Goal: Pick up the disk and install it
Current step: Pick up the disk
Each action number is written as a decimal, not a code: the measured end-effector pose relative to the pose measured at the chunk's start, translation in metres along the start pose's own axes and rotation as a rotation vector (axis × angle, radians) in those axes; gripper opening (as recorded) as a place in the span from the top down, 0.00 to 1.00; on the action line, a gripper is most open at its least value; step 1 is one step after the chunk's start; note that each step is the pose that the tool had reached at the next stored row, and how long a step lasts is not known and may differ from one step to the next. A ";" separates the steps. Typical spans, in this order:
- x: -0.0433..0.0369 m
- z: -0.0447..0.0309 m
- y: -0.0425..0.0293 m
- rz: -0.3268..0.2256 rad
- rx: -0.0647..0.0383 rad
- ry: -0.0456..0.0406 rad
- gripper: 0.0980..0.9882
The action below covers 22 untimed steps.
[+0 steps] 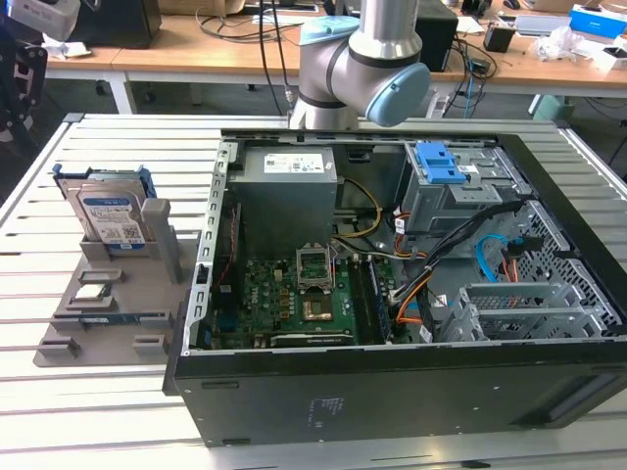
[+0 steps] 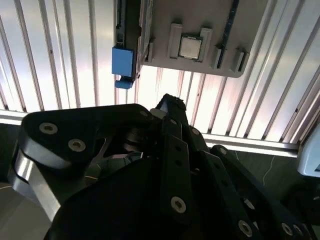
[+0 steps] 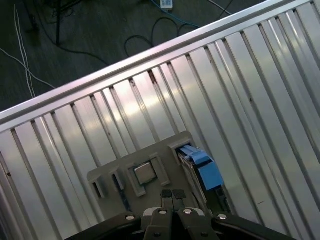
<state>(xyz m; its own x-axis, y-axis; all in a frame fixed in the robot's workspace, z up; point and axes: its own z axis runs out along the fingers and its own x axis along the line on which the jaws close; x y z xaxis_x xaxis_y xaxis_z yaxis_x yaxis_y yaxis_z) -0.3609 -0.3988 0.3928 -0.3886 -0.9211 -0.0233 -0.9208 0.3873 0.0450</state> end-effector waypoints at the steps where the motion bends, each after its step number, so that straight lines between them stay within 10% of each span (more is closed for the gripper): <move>1: 0.0000 0.0000 0.0000 -0.008 0.000 0.0005 0.99; 22: 0.0000 0.0000 0.0000 -0.276 -0.006 0.0124 0.99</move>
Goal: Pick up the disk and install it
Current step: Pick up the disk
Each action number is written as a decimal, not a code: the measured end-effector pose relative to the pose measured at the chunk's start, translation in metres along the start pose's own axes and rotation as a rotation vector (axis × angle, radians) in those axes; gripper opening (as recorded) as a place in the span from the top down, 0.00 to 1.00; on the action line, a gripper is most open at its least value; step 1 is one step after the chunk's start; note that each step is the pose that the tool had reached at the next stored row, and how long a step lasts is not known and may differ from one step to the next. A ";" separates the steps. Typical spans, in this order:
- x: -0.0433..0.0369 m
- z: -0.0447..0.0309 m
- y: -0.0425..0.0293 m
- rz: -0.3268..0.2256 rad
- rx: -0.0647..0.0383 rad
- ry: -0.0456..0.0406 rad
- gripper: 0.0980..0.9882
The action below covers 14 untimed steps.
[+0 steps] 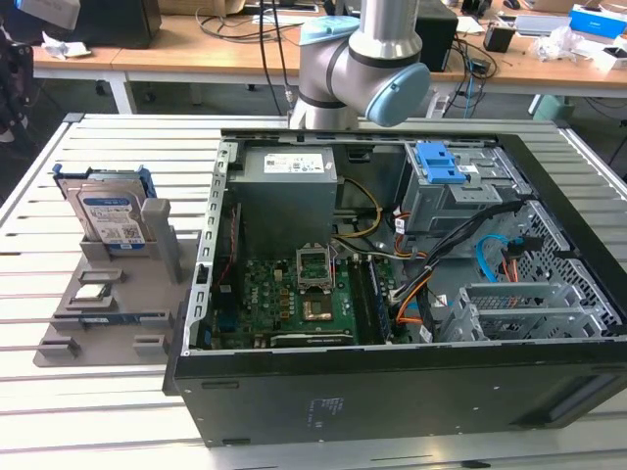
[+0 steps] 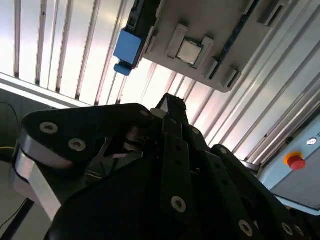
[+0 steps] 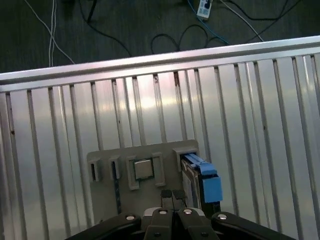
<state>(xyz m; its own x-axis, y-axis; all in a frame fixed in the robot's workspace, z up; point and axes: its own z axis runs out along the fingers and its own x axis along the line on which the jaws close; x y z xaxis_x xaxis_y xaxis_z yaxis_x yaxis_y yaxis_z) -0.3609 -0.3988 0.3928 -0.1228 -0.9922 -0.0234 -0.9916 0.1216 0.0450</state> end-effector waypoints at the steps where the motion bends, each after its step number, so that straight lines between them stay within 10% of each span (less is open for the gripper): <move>1: 0.0000 0.0000 0.0000 -0.013 0.000 0.0007 0.99; 14: 0.0000 -0.0001 0.0000 -0.116 -0.003 0.0054 0.99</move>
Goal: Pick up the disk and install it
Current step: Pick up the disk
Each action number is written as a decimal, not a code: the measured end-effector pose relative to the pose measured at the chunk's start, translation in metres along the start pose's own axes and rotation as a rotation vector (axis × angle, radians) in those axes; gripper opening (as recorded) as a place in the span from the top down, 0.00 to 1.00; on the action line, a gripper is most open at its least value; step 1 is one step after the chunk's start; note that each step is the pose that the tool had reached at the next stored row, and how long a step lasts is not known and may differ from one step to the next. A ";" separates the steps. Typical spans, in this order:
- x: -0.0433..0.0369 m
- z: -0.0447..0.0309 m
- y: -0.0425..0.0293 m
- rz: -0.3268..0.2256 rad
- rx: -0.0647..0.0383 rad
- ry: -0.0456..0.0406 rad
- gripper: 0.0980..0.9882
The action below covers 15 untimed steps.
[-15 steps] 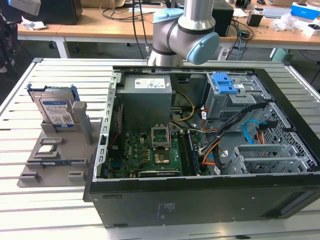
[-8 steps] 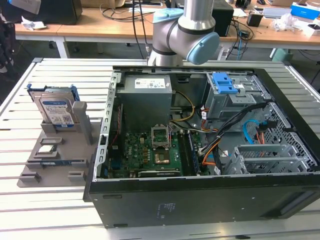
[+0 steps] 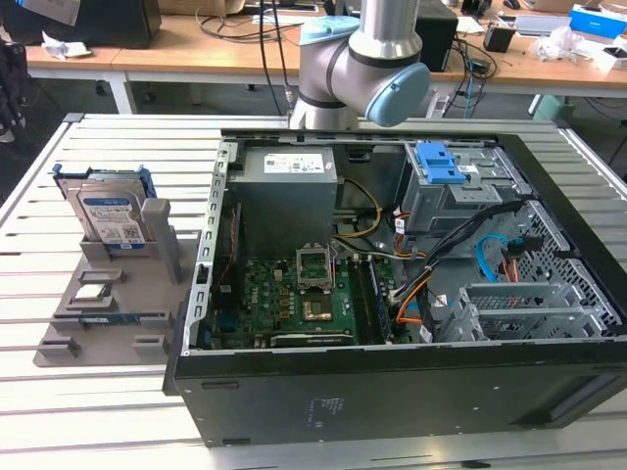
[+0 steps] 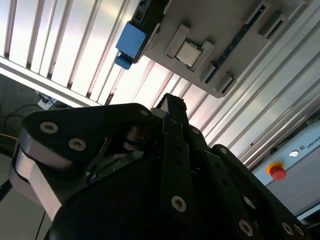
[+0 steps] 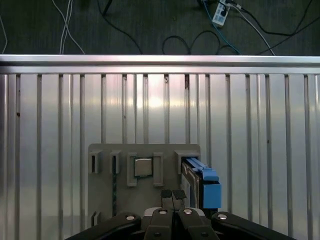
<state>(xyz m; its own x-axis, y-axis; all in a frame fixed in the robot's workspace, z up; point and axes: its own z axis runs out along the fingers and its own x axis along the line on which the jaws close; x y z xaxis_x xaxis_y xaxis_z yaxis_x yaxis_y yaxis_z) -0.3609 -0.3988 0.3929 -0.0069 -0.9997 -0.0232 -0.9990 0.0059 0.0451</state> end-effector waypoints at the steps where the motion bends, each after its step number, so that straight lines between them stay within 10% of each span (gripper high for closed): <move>1: 0.0000 0.0000 0.0000 0.000 0.000 0.0000 0.99; 6: 0.0000 0.0000 0.0000 0.000 0.000 -0.0001 0.78; 8: 0.0000 0.0000 0.0000 0.000 0.000 -0.0001 0.50; 15: -0.0066 -0.0001 -0.0098 0.001 0.000 -0.0001 0.50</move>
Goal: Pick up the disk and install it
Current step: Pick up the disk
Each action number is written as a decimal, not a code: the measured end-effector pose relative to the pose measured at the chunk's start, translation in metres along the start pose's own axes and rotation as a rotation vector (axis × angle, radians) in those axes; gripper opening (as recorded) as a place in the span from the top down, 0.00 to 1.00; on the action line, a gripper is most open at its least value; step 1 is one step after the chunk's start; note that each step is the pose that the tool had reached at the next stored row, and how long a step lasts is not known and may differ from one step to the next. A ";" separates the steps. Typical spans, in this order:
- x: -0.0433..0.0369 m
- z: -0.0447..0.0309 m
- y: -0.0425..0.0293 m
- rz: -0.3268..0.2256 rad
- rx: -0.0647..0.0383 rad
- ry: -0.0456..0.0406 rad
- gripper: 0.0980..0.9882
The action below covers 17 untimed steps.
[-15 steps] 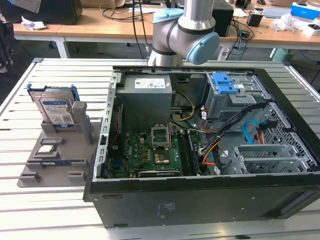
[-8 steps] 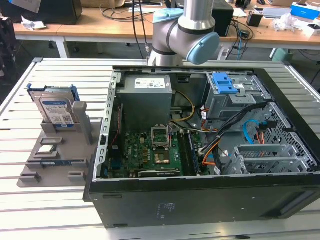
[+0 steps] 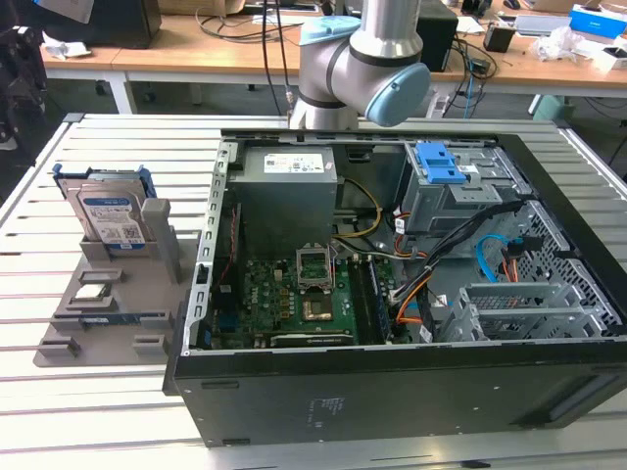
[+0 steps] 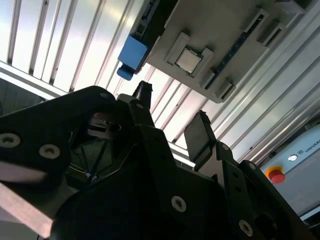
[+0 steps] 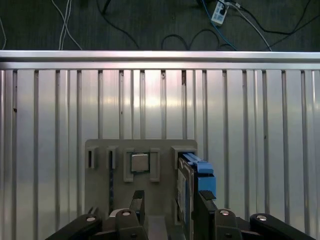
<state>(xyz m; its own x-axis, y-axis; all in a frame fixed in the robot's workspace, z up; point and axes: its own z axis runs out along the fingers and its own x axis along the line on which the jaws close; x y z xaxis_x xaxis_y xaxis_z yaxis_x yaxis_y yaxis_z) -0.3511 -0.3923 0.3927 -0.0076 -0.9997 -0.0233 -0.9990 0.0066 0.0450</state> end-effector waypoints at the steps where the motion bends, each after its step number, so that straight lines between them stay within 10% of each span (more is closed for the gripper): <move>1: -0.0003 0.0000 -0.0008 0.000 0.000 0.0000 0.50; 17: -0.0037 0.0063 -0.0163 0.000 0.000 0.0002 0.50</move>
<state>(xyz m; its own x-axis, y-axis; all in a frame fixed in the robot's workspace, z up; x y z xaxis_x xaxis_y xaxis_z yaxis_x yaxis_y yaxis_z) -0.3350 -0.3886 0.3858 -0.0076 -0.9997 -0.0230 -0.9990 0.0066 0.0451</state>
